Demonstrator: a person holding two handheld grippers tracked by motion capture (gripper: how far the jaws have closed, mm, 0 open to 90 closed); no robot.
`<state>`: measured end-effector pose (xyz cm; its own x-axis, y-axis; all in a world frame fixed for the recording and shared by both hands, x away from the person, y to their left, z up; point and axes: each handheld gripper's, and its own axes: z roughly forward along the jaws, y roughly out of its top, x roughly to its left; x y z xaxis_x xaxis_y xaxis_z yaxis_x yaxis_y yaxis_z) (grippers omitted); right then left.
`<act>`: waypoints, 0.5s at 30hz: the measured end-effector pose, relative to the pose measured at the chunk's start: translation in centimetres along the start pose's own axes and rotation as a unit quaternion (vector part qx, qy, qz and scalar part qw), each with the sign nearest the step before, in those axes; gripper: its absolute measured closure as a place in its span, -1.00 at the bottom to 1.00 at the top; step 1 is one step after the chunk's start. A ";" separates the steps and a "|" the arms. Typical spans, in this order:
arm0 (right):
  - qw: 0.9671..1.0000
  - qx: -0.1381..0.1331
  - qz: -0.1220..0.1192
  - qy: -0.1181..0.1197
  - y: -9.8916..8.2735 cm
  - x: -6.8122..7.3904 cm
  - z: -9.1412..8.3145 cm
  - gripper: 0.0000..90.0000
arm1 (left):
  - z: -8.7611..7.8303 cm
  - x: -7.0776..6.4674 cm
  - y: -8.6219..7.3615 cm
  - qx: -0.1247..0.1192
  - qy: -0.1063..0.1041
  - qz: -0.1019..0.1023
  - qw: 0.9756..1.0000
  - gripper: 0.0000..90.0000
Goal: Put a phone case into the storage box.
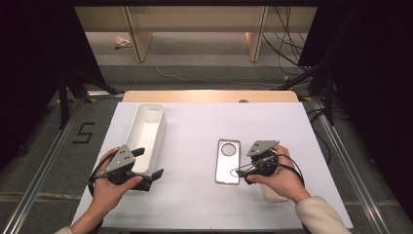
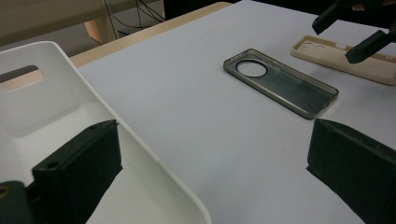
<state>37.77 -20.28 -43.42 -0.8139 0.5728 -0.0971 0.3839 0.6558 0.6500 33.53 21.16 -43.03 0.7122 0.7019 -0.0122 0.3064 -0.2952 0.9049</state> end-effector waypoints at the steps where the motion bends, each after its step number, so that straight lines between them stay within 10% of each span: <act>1: 1.000 0.002 -0.004 0.002 0.0 0.2 -0.1 -0.55 | 0.0 0.0 0.0 0.000 0.000 0.000 1.000 -0.95; 15: 0.991 0.061 -0.111 0.042 1.4 2.7 1.5 -0.60 | 0.0 0.0 0.0 -0.001 -0.001 0.000 1.000 -0.95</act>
<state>36.75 -17.13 -43.90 -0.9160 0.3677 -0.1607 0.2371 0.8190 0.5225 33.53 21.13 -43.04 0.7133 0.7007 -0.0134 0.3060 -0.2942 0.9054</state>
